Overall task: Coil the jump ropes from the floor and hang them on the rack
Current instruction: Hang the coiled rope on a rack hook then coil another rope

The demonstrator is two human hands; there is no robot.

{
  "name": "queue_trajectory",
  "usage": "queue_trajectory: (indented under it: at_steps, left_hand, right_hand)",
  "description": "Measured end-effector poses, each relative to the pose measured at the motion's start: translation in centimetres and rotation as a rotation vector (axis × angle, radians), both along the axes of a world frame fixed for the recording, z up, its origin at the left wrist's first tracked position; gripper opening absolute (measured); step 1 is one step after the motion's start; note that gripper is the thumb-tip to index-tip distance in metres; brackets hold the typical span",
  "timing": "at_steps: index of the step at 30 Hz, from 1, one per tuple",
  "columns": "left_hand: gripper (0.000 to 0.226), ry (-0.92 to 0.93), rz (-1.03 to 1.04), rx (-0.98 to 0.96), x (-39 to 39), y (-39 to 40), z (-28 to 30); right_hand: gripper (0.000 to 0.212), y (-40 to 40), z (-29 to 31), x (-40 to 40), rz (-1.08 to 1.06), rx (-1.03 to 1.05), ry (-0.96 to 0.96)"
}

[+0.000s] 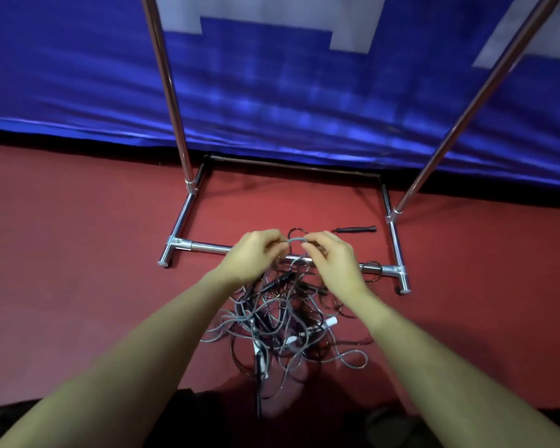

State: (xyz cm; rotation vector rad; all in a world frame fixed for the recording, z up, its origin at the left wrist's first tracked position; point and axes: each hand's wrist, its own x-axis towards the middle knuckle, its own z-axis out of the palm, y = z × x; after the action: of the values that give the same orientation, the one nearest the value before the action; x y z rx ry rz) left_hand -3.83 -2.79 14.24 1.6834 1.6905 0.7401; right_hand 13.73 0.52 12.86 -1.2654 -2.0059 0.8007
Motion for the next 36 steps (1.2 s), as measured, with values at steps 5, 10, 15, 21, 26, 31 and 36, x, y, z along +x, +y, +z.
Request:
queue_trajectory:
  at_steps: [5,10,15,21,26,31,36]
  left_hand:
    - [0.018,-0.172,0.036,0.093,0.8,0.7,8.5]
    - [0.015,-0.421,0.061,0.12,1.3,-0.1,15.0]
    - [0.014,-0.698,0.195,0.168,1.4,-1.1,16.2]
    - [0.014,-0.799,0.33,0.243,0.4,-0.1,16.3]
    - [0.015,-0.954,0.417,0.305,-1.0,0.7,16.0]
    - [0.019,-0.903,0.314,0.031,-0.7,1.2,14.9]
    - [0.023,-0.714,0.033,-0.209,1.1,0.4,14.2]
  right_hand:
    - [0.007,1.0,7.1,-0.2,-0.031,0.032,0.189]
    - [0.006,1.1,12.9,-0.2,0.067,-0.119,0.343]
    - [0.007,0.3,13.9,-1.1,0.195,-0.384,0.536]
    - [0.012,-0.5,13.6,-2.2,0.388,-0.586,0.488]
    - [0.015,-0.9,14.0,-1.8,0.542,-0.674,0.283]
    - [0.015,0.0,15.8,-2.0,0.342,-0.565,0.545]
    - [0.014,1.0,17.1,-1.7,0.098,-0.523,0.928]
